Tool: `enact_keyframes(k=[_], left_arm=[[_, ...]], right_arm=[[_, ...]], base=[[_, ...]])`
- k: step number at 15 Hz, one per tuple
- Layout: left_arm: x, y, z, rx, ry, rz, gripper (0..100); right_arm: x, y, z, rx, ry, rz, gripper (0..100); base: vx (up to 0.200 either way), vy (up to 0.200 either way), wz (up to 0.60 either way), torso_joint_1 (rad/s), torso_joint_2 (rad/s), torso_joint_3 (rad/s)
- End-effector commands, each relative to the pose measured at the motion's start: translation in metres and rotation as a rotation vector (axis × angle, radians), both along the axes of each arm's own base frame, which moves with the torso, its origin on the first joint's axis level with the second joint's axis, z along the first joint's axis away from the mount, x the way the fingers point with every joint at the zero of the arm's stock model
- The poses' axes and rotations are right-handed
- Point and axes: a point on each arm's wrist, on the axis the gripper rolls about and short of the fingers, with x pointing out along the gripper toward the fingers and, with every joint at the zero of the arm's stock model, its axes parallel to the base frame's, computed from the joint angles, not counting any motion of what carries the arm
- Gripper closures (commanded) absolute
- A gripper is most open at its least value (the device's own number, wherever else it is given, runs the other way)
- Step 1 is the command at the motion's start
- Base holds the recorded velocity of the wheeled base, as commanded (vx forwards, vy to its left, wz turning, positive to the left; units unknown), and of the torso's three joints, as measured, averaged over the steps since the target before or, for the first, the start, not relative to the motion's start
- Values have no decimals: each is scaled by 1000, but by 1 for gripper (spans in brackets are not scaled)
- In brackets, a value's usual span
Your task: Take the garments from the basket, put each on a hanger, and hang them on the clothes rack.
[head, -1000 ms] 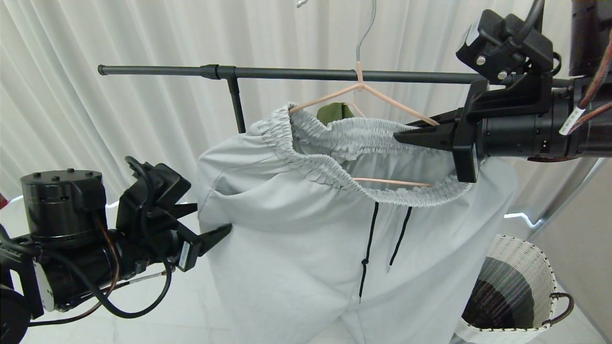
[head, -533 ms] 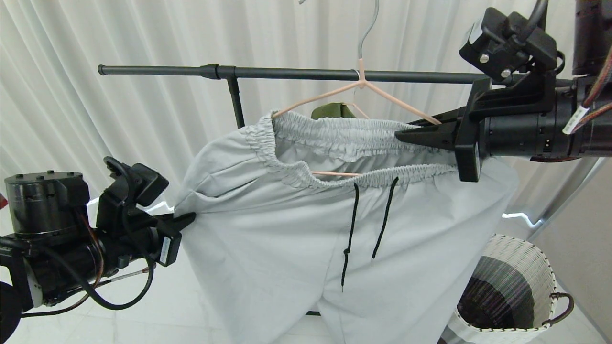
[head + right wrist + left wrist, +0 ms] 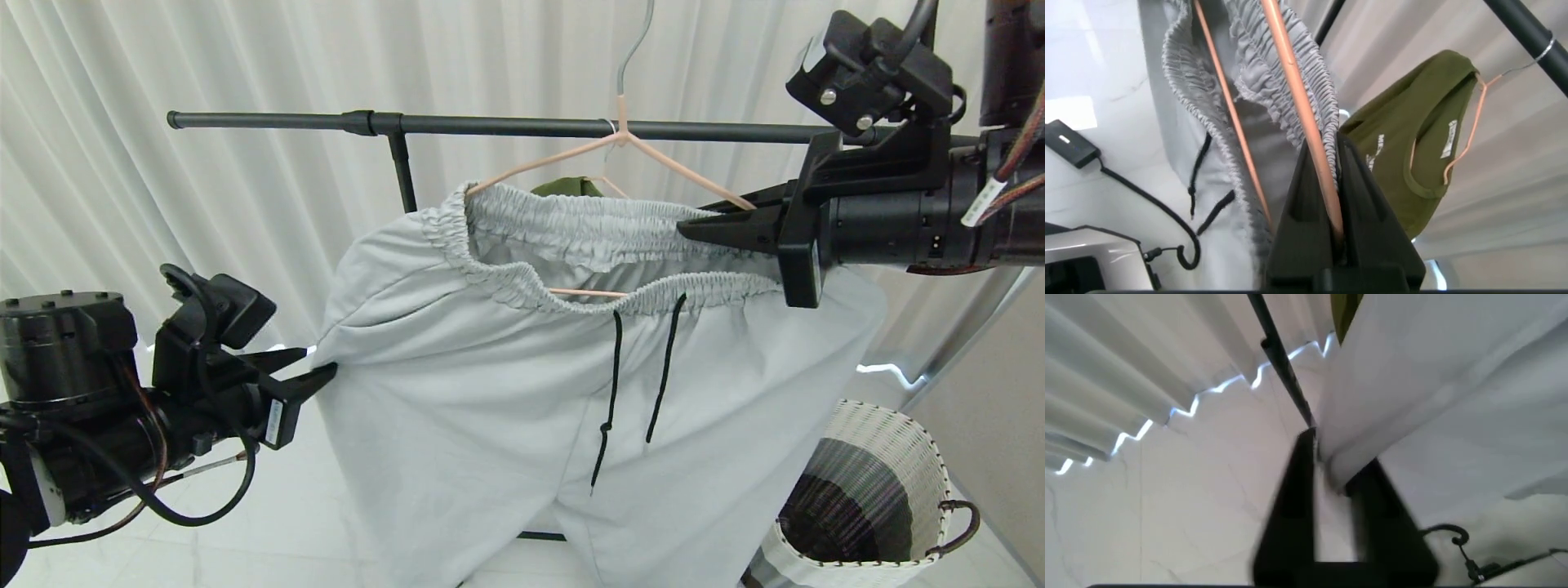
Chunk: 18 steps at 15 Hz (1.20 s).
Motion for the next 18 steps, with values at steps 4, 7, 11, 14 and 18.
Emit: enact_keyframes(k=[4, 7, 11, 14, 18], left_arm=[[-9, -1, -1, -13, -95, -16, 0], [-17, 0, 7, -31, -132, -64, 0], [-19, 3, 5, -25, -129, -52, 0], [-24, 11, -2, 2, -111, -20, 0], [-23, 13, -3, 10, -108, -15, 0]], right_arm=[[2, -4, 0, 7, 22, -97, 100], [2, -17, -7, -8, 54, -204, 100], [-16, -46, -18, -46, 104, -319, 100], [-42, -75, -25, -46, 161, -447, 100], [-65, -105, -34, -59, 226, -626, 100]], base=[[0, 0, 0, 0, 0, 0], [0, 0, 0, 0, 0, 0], [0, 0, 0, 0, 0, 0], [0, 0, 0, 0, 0, 0], [0, 0, 0, 0, 0, 0]])
